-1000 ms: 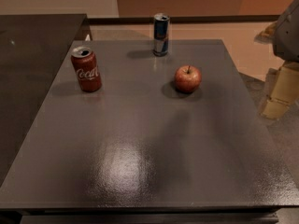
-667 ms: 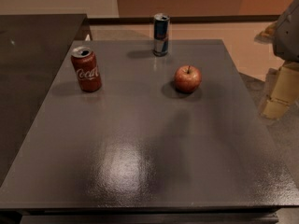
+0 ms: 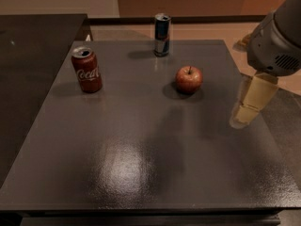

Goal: Move apple near coke can

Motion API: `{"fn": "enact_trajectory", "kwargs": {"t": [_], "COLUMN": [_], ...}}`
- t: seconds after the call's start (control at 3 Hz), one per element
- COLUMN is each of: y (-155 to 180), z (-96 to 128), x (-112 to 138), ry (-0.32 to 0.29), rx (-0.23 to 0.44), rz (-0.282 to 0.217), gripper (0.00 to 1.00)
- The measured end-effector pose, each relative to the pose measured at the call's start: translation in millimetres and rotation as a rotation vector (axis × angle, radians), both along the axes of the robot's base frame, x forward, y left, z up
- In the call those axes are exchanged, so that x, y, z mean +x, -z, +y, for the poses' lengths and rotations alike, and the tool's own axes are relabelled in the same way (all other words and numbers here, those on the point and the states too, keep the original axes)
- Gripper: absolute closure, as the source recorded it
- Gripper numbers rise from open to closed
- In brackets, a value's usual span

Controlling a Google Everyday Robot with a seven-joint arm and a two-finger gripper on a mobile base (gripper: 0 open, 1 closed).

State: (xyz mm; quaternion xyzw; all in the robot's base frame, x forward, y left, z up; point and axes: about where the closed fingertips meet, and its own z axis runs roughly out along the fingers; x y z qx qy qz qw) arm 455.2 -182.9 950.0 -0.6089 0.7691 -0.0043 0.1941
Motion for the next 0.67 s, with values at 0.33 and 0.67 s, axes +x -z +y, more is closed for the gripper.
{"fn": "enact_trajectory", "kwargs": {"t": [0.33, 0.67], "y": [14.1, 26.5], "z": [14.4, 19.6], "x": [25.9, 55.6], "ry": [0.016, 0.052], "rx": [0.070, 0.134], "rz": [-0.006, -0.004], "gripper": [0.00, 0.00]}}
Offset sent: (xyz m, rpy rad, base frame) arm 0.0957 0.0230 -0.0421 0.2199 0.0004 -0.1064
